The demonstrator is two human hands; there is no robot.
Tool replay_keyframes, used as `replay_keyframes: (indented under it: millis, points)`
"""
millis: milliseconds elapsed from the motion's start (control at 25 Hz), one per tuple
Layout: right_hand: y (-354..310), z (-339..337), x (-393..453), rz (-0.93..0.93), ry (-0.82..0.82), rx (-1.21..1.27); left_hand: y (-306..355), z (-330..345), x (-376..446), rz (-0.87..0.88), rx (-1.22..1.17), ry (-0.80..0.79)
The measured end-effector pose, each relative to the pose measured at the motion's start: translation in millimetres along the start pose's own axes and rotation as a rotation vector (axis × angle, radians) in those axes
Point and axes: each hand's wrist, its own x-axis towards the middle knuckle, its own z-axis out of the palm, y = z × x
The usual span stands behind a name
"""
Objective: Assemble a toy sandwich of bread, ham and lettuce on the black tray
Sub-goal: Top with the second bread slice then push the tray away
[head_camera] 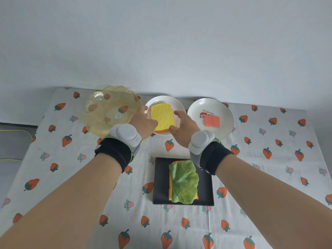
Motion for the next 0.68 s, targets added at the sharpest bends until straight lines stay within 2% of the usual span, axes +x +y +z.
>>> replay_keyframes:
  millis: [200,360,480,680]
  points:
    - [3,3,66,0.094,-0.086,-0.03,4,27,45,-0.099,0.03,-0.027]
    - [11,23,103,0.182,-0.115,-0.062,-7,42,73,-0.177,0.101,-0.108]
    - [16,31,114,0.213,-0.102,-0.029,-14,47,78,-0.17,0.11,-0.137]
    - [25,29,115,0.182,-0.038,0.013,-21,43,77,-0.082,0.116,0.02]
